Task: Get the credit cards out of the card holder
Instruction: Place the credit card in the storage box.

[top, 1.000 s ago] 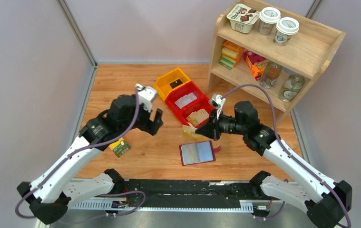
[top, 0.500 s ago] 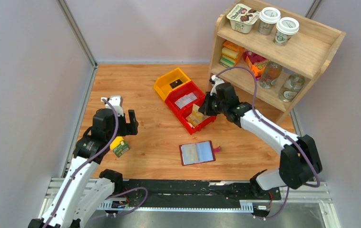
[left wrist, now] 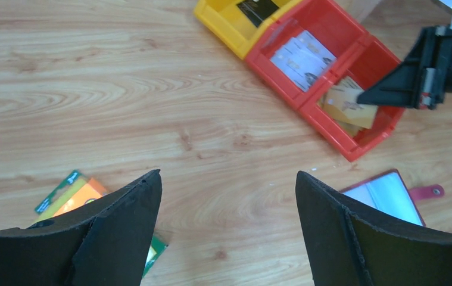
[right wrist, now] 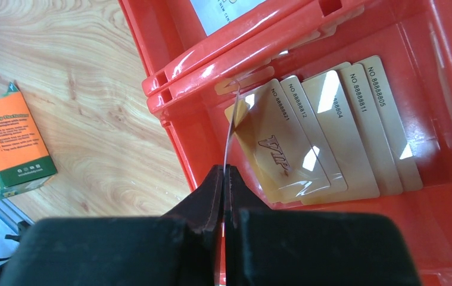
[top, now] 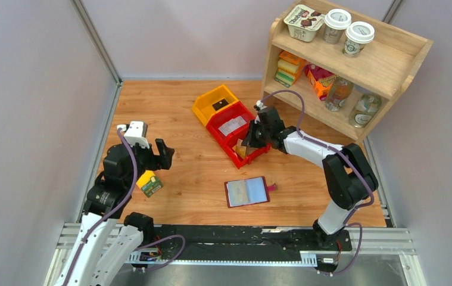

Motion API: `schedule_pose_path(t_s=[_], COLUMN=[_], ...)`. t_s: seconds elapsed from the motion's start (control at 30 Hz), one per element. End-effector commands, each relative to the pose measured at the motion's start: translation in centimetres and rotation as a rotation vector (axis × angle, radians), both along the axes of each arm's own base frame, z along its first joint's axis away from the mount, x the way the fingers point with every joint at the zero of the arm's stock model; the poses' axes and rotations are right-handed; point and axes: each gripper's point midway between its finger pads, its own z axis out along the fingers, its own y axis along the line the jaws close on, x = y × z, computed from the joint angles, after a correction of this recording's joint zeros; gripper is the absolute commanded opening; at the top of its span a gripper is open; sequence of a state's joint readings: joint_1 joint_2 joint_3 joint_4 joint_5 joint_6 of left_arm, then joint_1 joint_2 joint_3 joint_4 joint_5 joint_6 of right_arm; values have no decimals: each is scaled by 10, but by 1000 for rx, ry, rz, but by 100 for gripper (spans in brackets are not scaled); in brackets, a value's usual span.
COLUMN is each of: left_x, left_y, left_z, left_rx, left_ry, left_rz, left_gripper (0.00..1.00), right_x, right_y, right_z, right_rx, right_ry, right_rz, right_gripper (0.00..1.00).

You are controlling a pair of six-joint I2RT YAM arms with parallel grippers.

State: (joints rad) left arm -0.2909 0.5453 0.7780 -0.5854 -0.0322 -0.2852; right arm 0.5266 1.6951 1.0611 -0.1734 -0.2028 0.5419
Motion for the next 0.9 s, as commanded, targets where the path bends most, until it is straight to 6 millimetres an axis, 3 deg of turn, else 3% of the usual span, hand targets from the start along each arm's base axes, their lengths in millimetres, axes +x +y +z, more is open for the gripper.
schedule_pose_path(t_s=[0.0,0.23,0.47,0.57,0.63,0.87], left_x=[-2,-4,-6,-5,-5,-8], left_y=[-21,-29,-39,-44,-46,-53], left_z=[9,9,5,0,-1,-10], left_rx=[-29,-41,-57,-63,-65,-112], left_ry=[-47,-48,-22,3,9,78], left_rz=[-132,-184,-241,-263,-278,-287], left_gripper=[89,88,88,87,87,86], right_x=[20,11,-5,-23,-39,-105], right_y=[11,-4,-20,-24,-26,-20], right_z=[18,25,75,96,98,73], right_rx=[76,-6,-85,-116,-129,-199], right_ry=[-78,-90,-212,-263,-259,-216], right_rz=[-25,-13,5,26,42,99], right_gripper=[4,39,59,69,71,80])
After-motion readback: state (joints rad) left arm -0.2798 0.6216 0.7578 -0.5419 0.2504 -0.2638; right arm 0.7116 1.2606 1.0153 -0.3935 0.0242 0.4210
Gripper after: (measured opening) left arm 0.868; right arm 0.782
